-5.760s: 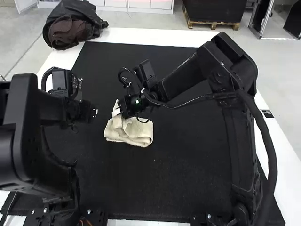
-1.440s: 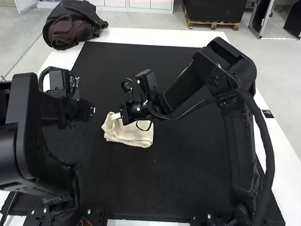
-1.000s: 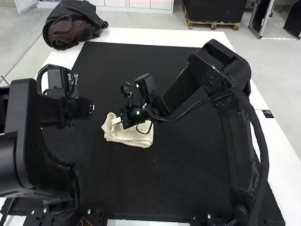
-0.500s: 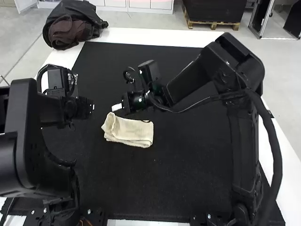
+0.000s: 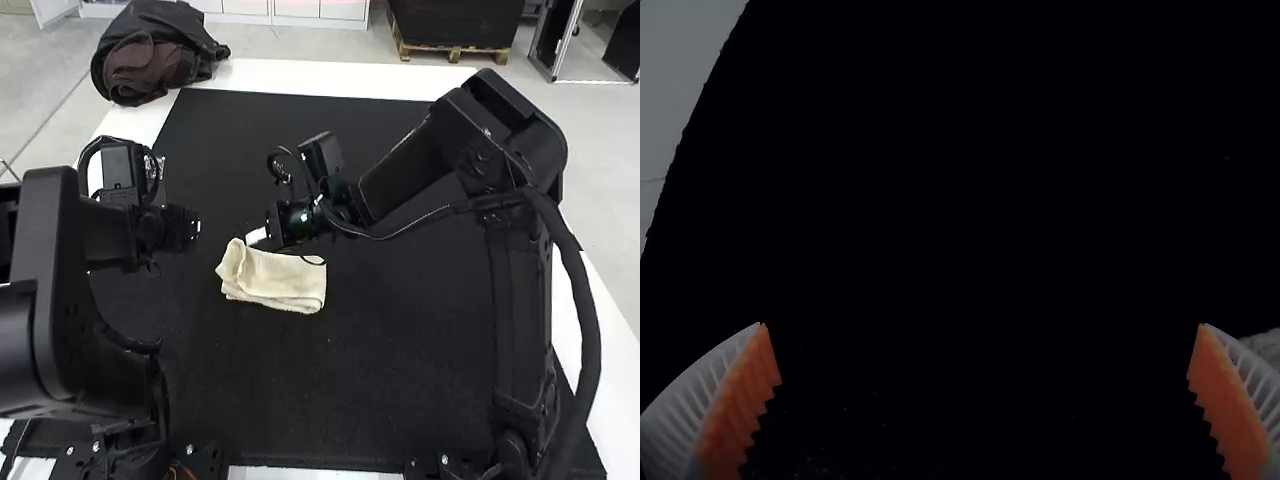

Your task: Fold the towel.

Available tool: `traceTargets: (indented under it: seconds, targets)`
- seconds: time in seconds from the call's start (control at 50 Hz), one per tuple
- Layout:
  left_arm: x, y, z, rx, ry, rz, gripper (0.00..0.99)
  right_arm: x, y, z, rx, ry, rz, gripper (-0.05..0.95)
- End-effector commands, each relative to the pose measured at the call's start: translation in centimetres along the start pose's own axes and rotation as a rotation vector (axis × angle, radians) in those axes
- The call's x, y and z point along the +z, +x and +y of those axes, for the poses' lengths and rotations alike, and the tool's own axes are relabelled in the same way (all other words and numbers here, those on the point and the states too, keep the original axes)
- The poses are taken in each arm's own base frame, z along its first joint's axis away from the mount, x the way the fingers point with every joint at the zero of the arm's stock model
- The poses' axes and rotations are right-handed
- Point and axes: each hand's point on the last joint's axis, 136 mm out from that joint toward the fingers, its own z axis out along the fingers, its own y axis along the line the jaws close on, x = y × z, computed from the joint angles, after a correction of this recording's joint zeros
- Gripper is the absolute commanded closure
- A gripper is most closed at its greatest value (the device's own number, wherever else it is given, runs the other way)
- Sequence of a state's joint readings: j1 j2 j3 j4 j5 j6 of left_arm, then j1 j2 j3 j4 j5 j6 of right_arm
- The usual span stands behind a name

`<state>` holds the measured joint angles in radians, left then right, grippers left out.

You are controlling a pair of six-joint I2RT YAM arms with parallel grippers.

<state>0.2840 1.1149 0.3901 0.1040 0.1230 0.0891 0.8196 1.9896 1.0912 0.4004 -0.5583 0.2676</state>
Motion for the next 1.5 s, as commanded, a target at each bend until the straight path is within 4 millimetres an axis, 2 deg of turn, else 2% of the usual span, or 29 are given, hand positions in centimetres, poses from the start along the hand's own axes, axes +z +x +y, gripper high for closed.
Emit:
traceTargets:
  seconds: [0.0, 0.34, 0.66, 1.04, 1.48]
  targets:
    - [-0.3, -2.0, 0.5, -0.004, -0.014, -0.047, 0.039, 0.1, 0.9, -0.5, -0.004, -0.005, 0.016, 0.92]
    - [-0.4, -1.9, 0.6, -0.008, -0.015, -0.042, 0.039, 1.2, 2.7, -1.4, 0.010, 0.004, 0.052, 0.92]
    - [-0.4, -1.9, 0.6, -0.008, -0.015, -0.041, 0.039, 2.3, 2.9, -1.7, 0.002, -0.001, 0.050, 0.92]
    - [-0.4, -2.0, 0.6, -0.008, -0.015, -0.043, 0.039, 4.2, 3.0, -0.9, -0.011, -0.025, 0.062, 0.92]
    - [-0.4, -1.9, 0.5, -0.008, -0.005, -0.041, 0.039, 5.4, 2.8, -1.3, -0.016, -0.028, 0.060, 0.92]
